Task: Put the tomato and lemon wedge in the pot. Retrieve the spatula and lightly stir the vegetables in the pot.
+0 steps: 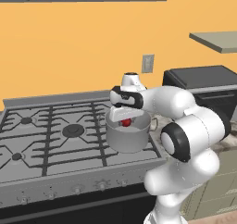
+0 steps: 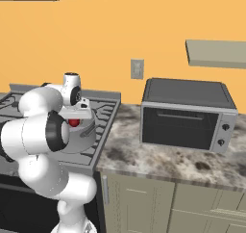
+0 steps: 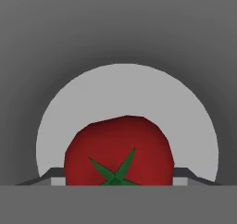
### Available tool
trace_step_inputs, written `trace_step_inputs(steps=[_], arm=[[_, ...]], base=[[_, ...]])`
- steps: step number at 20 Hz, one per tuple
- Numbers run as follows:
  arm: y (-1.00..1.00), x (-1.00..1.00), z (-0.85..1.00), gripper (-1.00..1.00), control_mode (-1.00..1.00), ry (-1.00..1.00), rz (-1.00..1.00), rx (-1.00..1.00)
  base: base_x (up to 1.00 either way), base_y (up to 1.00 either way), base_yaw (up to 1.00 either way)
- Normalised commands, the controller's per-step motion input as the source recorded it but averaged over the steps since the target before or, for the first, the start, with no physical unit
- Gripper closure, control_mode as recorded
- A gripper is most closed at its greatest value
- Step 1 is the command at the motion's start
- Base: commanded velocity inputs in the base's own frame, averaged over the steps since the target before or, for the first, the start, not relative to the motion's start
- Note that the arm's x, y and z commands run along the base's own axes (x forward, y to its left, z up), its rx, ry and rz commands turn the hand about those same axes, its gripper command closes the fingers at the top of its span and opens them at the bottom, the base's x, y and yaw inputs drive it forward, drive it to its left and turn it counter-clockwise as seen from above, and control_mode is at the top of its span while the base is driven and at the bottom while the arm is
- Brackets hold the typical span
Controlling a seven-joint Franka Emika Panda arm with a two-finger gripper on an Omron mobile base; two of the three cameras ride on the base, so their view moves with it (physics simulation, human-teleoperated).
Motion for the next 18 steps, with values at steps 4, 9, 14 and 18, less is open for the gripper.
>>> trace_step_inputs(steps=[4, 9, 14, 18], arm=[[0.0, -0.08, 0.0, -1.0, -1.0, 0.0, -0.01, 0.0], [-0.1, -0.95, 0.24, -1.0, -1.0, -0.17, 0.0, 0.03], [-0.24, -1.0, 0.75, -1.0, -1.0, -0.29, 0.0, 0.09], [-0.22, -1.0, 0.38, -1.0, -1.0, -0.19, 0.0, 0.07]], base=[[0.0, 0.0, 0.0], [0.0, 0.0, 0.0], [0.0, 0.0, 0.0], [0.0, 0.0, 0.0]])
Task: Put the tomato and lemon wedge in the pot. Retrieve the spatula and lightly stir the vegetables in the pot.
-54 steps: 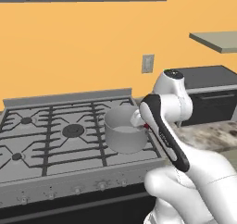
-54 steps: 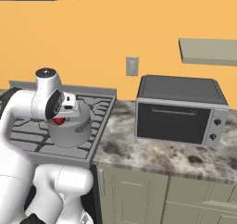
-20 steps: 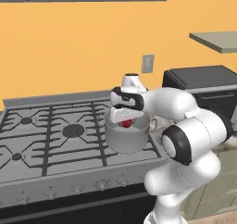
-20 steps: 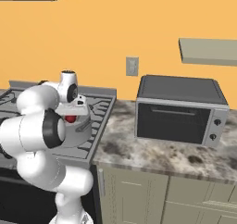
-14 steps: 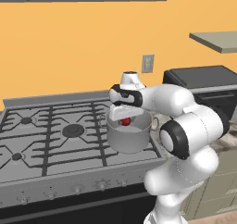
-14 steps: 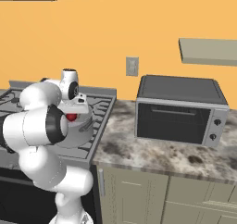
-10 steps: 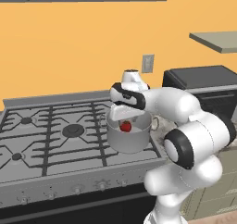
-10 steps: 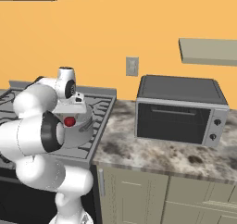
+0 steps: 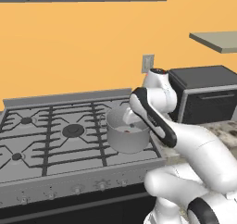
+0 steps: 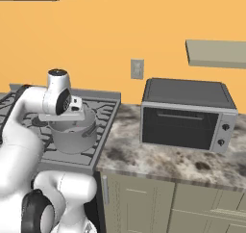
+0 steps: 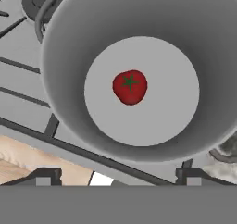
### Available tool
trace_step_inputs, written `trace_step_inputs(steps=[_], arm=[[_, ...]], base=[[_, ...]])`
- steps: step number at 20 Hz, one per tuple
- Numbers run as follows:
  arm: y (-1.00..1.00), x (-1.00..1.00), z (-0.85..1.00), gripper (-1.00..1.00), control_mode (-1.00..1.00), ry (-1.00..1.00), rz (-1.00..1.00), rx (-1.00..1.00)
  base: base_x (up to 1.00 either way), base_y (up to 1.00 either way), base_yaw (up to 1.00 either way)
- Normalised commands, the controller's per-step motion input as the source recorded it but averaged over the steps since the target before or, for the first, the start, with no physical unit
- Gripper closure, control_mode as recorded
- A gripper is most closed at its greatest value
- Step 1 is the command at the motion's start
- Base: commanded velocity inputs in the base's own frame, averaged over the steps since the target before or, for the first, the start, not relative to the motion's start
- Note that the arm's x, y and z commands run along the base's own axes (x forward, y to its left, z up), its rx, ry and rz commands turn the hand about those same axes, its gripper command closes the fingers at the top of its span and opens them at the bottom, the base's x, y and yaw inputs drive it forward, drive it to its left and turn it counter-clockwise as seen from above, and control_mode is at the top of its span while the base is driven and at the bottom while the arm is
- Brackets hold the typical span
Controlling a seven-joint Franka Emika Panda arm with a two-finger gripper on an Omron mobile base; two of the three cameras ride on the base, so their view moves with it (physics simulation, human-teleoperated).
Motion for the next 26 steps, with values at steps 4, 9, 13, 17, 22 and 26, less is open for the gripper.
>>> trace_step_inputs(steps=[4, 9, 13, 17, 22, 26], arm=[[-0.01, -0.96, 0.01, -1.0, -1.0, -0.02, 0.0, 0.0], [0.0, 0.0, 0.0, -1.0, -1.0, 0.0, 0.0, 0.0], [0.0, 0.0, 0.0, -1.0, 1.0, 0.0, 0.0, 0.0], [0.0, 0.0, 0.0, -1.0, 1.0, 0.0, 0.0, 0.0], [0.0, 0.0, 0.0, -1.0, 1.0, 0.0, 0.0, 0.0], [0.0, 0.0, 0.0, -1.0, 1.0, 0.0, 0.0, 0.0]], base=[[0.0, 0.0, 0.0], [0.0, 0.0, 0.0], [-0.25, 0.16, 0.0], [-0.8, 1.0, 0.04], [-0.3, 1.0, 0.01], [0.19, 1.0, -0.15]])
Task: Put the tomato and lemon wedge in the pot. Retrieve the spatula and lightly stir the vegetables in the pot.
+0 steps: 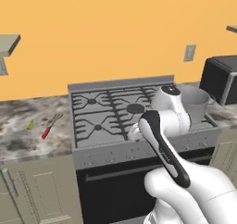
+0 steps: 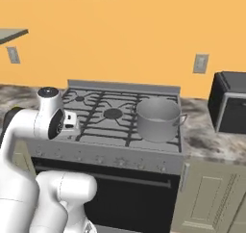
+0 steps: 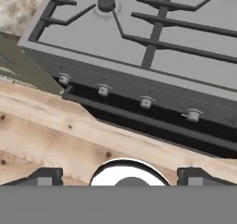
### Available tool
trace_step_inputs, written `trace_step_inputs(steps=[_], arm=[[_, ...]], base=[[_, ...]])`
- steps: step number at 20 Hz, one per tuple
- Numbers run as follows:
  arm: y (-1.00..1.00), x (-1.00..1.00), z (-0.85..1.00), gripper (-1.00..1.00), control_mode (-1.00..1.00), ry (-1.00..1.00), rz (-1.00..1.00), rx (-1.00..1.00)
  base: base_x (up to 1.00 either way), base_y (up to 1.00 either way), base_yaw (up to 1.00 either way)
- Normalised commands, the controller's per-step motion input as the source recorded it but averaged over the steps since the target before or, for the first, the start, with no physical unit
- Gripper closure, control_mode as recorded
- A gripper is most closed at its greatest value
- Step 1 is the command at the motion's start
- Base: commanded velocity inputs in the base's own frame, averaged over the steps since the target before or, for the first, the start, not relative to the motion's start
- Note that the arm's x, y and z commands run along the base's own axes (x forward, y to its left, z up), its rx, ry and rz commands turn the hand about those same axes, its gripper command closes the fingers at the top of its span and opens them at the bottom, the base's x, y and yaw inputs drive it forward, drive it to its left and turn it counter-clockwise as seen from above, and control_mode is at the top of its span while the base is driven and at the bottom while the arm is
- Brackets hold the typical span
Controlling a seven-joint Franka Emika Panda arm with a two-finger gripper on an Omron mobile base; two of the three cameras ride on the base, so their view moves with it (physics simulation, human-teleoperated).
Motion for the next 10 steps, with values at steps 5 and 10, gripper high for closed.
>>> trace_step_inputs(steps=[5, 10], arm=[[0.0, 0.0, 0.0, -1.0, 1.0, 0.0, 0.0, 0.0], [0.0, 0.0, 0.0, -1.0, 1.0, 0.0, 0.0, 0.0]], base=[[0.25, 1.0, -0.18], [0.35, 1.0, -0.11]])
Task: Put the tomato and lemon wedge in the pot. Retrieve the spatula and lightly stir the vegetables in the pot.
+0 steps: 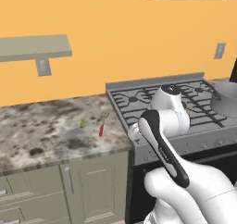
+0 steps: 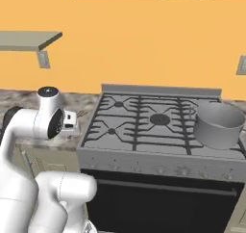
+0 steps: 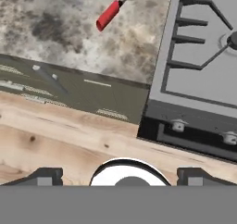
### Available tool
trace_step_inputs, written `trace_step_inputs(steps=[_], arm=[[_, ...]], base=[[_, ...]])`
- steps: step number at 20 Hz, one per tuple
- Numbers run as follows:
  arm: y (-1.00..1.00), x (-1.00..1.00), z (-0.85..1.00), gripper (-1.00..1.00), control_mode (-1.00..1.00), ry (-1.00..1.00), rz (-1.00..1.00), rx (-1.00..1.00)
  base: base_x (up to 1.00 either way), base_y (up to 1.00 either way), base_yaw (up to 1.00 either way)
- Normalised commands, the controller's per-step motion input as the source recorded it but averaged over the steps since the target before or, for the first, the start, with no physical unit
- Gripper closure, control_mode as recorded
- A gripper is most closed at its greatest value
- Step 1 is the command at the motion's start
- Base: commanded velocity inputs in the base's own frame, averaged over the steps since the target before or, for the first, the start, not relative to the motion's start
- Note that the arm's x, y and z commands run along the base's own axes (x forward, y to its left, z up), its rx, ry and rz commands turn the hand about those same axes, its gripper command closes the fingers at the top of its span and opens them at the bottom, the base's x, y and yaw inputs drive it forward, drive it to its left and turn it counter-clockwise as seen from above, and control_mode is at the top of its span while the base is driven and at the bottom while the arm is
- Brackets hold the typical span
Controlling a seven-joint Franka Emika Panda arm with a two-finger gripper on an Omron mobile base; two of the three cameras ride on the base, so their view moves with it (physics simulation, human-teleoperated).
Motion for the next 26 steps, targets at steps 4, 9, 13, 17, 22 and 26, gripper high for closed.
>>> trace_step_inputs(steps=[4, 9, 13, 17, 22, 26], arm=[[0.0, 0.0, 0.0, -1.0, 1.0, 0.0, 0.0, 0.0], [0.0, 0.0, 0.0, -1.0, 1.0, 0.0, 0.0, 0.0], [0.0, 0.0, 0.0, -1.0, 1.0, 0.0, 0.0, 0.0], [0.5, 0.83, -0.09, -1.0, -1.0, 0.0, -0.07, -0.02], [0.75, 1.0, -0.17, -1.0, -1.0, 0.05, -0.12, -0.06], [0.1, 0.76, -0.26, -1.0, -1.0, 0.0, -0.08, -0.01]], base=[[0.67, 0.89, -0.2], [-0.01, 0.0, 0.0], [0.07, 0.04, 0.0], [0.0, 0.0, 0.0], [0.0, 0.0, 0.0], [0.0, 0.0, 0.0]])
